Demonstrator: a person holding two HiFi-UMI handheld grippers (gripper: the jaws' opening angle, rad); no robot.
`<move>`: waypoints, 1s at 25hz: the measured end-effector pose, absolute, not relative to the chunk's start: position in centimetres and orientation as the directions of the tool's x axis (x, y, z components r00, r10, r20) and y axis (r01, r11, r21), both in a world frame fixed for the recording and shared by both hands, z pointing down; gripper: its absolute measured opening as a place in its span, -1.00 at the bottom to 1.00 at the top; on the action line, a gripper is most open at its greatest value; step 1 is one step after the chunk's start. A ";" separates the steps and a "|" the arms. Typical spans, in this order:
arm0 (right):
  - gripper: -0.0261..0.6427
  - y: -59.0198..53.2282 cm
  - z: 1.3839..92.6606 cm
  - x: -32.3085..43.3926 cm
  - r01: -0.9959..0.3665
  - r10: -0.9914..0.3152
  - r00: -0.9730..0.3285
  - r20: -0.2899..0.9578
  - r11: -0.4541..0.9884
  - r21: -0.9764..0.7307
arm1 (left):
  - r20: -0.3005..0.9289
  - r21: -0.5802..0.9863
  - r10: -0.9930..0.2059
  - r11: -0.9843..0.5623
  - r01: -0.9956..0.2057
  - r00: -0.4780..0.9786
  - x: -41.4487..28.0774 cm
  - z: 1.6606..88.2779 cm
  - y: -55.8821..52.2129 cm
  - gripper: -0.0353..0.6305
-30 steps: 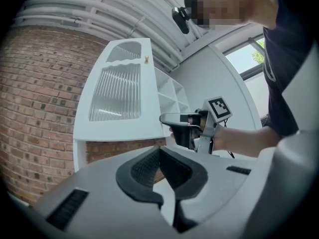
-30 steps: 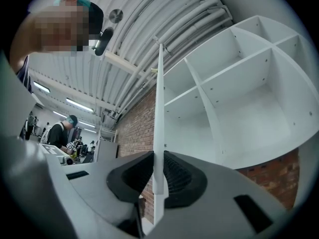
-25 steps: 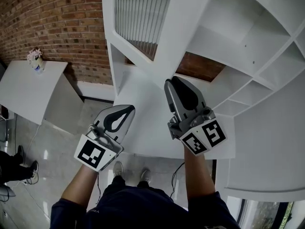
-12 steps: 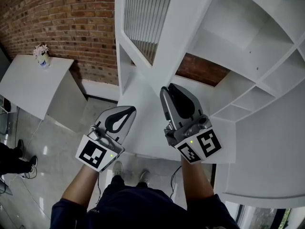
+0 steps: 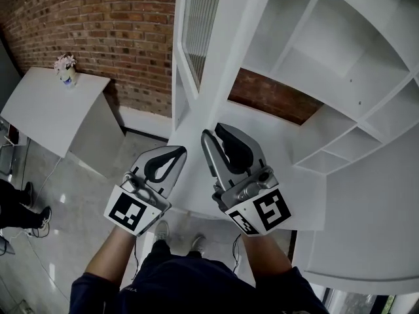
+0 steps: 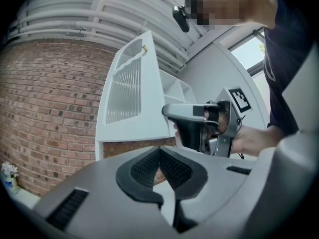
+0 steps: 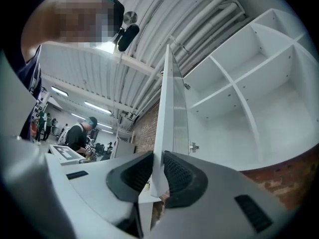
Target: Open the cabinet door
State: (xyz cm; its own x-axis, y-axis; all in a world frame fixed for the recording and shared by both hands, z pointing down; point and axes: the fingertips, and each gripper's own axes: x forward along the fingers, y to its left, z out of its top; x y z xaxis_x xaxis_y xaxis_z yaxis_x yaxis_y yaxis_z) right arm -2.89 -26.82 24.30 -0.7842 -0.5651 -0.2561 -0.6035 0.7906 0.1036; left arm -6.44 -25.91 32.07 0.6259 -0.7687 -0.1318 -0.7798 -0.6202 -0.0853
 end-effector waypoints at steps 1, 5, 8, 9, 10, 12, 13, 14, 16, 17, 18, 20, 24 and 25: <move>-0.68 -26.7 24.3 -3.1 -0.605 -0.566 -0.783 -0.260 0.790 0.102 | -0.131 -0.084 -0.773 -0.616 -0.784 0.621 -6.7 32.1 -25.8 -0.87; -0.68 -26.2 24.3 -4.1 -0.600 -0.559 -0.785 -0.266 0.793 0.103 | -0.128 -0.080 -0.787 -0.598 -0.798 0.603 -7.8 32.2 -25.4 -0.87; -0.67 -25.7 24.2 -5.4 -0.589 -0.547 -0.795 -0.261 0.799 0.121 | -0.128 -0.078 -0.792 -0.592 -0.802 0.597 -8.6 32.3 -25.3 -0.87; -0.67 -25.6 24.2 -5.8 -0.587 -0.544 -0.797 -0.261 0.799 0.126 | -0.128 -0.079 -0.793 -0.591 -0.803 0.596 -8.8 32.3 -25.2 -0.87; -0.67 -25.5 24.2 -6.3 -0.586 -0.543 -0.798 -0.262 0.799 0.131 | -0.129 -0.079 -0.793 -0.590 -0.804 0.595 -9.1 32.3 -25.2 -0.87; -0.67 -25.2 24.2 -7.0 -0.587 -0.541 -0.798 -0.265 0.798 0.136 | -0.130 -0.080 -0.795 -0.587 -0.806 0.592 -9.6 32.3 -25.1 -0.87; -0.67 -25.1 24.2 -7.4 -0.586 -0.540 -0.798 -0.266 0.798 0.139 | -0.130 -0.080 -0.797 -0.584 -0.808 0.589 -10.0 32.3 -25.0 -0.87; -0.67 -25.0 24.2 -7.9 -0.585 -0.538 -0.799 -0.267 0.798 0.143 | -0.130 -0.079 -0.800 -0.580 -0.811 0.586 -10.4 32.3 -25.0 -0.87; -0.67 -24.7 24.3 -8.8 -0.581 -0.533 -0.803 -0.269 0.799 0.153 | -0.129 -0.079 -0.806 -0.572 -0.816 0.578 -11.2 32.4 -24.8 -0.87; -0.67 -24.5 24.3 -9.3 -0.580 -0.530 -0.804 -0.270 0.799 0.157 | -0.128 -0.080 -0.808 -0.569 -0.818 0.574 -11.6 32.4 -24.7 -0.87; -0.67 -24.5 24.4 -9.8 -0.579 -0.528 -0.804 -0.272 0.800 0.159 | -0.128 -0.081 -0.810 -0.566 -0.820 0.572 -12.0 32.5 -24.7 -0.87; -0.67 -24.3 24.4 -10.7 -0.579 -0.527 -0.804 -0.275 0.799 0.160 | -0.128 -0.082 -0.813 -0.562 -0.823 0.568 -12.8 32.4 -24.6 -0.87; -0.68 -24.1 24.4 -12.6 -0.580 -0.526 -0.803 -0.279 0.797 0.166 | -0.128 -0.080 -0.816 -0.558 -0.826 0.564 -14.3 32.4 -24.5 -0.87; -0.68 -24.1 24.4 -13.0 -0.581 -0.526 -0.803 -0.281 0.797 0.167 | -0.129 -0.082 -0.815 -0.559 -0.825 0.565 -14.6 32.4 -24.5 -0.87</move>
State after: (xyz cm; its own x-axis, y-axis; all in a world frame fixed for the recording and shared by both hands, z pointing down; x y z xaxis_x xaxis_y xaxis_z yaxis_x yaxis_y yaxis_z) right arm -13.04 -24.08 24.43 -0.8026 -0.5264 -0.2808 -0.5810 0.7966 0.1673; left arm -14.63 -24.46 32.38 0.5650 -0.8150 -0.1287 -0.8251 -0.5591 -0.0818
